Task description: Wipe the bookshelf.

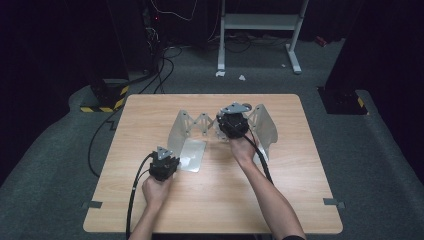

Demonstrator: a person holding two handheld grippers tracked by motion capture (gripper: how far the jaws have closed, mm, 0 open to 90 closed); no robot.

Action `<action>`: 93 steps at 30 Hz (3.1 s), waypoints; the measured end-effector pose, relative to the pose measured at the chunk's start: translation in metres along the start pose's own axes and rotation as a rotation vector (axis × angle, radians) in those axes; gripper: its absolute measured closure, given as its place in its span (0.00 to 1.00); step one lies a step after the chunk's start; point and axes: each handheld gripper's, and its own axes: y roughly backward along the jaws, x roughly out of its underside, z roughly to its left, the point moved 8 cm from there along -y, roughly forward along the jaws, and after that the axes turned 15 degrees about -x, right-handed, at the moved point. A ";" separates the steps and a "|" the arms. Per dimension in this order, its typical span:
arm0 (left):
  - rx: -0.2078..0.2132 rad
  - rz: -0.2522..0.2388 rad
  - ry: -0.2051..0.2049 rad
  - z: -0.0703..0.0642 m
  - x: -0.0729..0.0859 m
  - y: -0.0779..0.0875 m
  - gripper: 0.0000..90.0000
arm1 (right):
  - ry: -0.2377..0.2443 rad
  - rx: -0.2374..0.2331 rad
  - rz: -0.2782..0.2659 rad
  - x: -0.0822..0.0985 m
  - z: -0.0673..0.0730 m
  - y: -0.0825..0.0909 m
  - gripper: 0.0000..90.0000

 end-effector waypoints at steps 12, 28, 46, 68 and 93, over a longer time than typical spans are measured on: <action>0.001 0.001 0.001 0.000 0.000 0.000 0.92 | -0.019 -0.075 0.021 0.008 0.010 -0.016 0.89; 0.000 0.004 0.003 0.000 0.001 0.001 0.92 | -0.071 -0.084 0.105 0.044 0.000 -0.041 0.89; 0.006 0.004 0.007 0.000 0.001 0.001 0.92 | -0.092 -0.119 0.173 0.062 0.002 -0.058 0.89; 0.012 0.008 0.016 0.001 0.001 0.000 0.90 | -0.008 -0.163 0.075 0.018 0.021 -0.031 0.89; 0.009 0.004 0.012 0.001 0.000 0.000 0.90 | 0.052 -0.165 0.016 0.003 0.030 -0.010 0.89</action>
